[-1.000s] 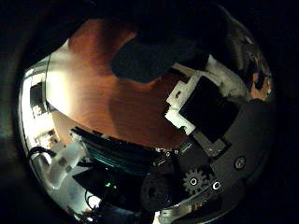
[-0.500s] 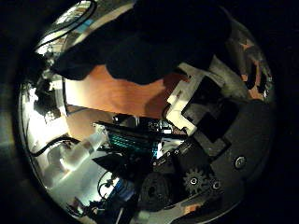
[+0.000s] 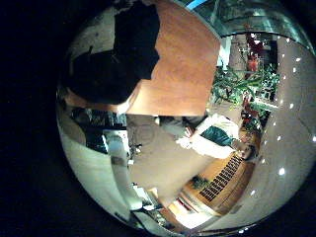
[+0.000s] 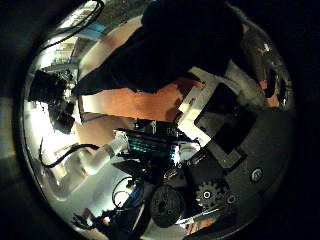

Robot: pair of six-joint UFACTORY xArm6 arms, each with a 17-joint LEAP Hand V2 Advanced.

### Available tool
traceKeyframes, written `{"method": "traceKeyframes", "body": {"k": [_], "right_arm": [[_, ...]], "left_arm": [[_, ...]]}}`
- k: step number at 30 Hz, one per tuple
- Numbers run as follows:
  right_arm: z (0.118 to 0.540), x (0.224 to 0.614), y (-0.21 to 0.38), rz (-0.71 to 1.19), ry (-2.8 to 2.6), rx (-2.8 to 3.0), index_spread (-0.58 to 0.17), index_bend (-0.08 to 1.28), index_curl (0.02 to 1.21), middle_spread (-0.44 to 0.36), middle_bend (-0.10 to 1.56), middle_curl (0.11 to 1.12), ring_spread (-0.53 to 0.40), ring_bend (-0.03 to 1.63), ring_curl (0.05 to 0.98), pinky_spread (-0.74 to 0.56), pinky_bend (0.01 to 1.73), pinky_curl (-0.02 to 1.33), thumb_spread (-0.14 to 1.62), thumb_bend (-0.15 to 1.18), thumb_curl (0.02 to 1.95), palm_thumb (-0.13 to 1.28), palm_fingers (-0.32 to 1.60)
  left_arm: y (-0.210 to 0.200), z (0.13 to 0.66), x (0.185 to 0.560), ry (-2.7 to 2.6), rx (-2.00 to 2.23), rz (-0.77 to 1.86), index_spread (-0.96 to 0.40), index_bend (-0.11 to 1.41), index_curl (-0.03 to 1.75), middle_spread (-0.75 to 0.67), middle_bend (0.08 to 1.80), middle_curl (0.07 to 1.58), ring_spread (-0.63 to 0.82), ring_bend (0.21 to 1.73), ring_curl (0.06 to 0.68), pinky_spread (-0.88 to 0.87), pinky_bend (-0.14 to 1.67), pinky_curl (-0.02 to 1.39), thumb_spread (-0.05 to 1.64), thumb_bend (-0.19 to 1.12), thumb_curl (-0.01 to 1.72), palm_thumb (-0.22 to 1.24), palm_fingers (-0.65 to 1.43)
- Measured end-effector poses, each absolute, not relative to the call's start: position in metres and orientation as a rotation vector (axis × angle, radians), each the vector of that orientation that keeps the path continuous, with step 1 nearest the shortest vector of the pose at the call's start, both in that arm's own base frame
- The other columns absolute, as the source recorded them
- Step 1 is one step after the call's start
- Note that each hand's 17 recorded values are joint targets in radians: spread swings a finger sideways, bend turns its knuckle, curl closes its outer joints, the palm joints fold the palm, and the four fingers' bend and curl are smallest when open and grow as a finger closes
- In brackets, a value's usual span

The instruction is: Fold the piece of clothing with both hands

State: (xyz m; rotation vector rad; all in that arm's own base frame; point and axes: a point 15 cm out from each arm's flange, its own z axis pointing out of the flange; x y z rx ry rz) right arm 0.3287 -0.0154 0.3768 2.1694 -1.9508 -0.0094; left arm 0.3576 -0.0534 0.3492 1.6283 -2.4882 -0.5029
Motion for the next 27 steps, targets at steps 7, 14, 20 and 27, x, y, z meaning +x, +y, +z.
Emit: {"method": "traceKeyframes", "body": {"k": [7, 14, 20, 27], "right_arm": [[0.365, 0.378, -0.019, -0.068, -1.907, 2.132, -0.397, 0.84, 1.15, -0.182, 1.17, 0.95, -0.224, 1.32, 0.771, -0.23, 1.25, 0.82, 1.21, -0.02, 0.60, 0.90, 1.08], [0.308, 0.453, -0.046, -0.057, -1.768, 2.015, -0.401, 0.76, 1.13, -0.177, 1.12, 0.92, -0.227, 1.30, 0.748, -0.26, 1.22, 0.80, 1.32, -0.02, 0.51, 0.78, 1.04], [0.254, 0.506, -0.047, -0.030, -1.741, 2.022, -0.413, 0.71, 1.13, -0.189, 1.09, 0.91, -0.229, 1.28, 0.733, -0.28, 1.21, 0.78, 1.38, -0.01, 0.44, 0.74, 1.06], [0.221, 0.555, -0.045, 0.118, -1.841, 2.063, -0.431, 0.67, 1.12, -0.198, 1.08, 0.90, -0.233, 1.28, 0.731, -0.28, 1.22, 0.77, 1.39, -0.01, 0.37, 0.72, 1.07]], "left_arm": [[-0.054, 0.336, 0.408, -2.461, 1.710, -0.485, -0.73, 0.37, 1.01, -0.50, 1.04, 0.79, -0.40, 1.32, 0.525, -0.61, 1.10, 0.70, 1.53, 0.88, 1.14, 0.28, 1.14], [-0.062, 0.279, 0.477, -2.459, 1.740, -0.553, -0.73, 0.38, 1.02, -0.50, 1.05, 0.79, -0.41, 1.32, 0.527, -0.61, 1.08, 0.71, 1.54, 0.89, 1.13, 0.28, 1.12], [-0.066, 0.237, 0.522, -2.456, 1.798, -0.534, -0.73, 0.37, 1.02, -0.50, 1.04, 0.79, -0.41, 1.32, 0.527, -0.62, 1.07, 0.71, 1.56, 0.91, 1.12, 0.29, 1.10], [-0.053, 0.204, 0.551, -2.427, 1.906, -0.466, -0.72, 0.34, 1.02, -0.50, 1.02, 0.79, -0.41, 1.31, 0.528, -0.62, 1.05, 0.72, 1.57, 0.93, 1.11, 0.28, 1.09]]}}
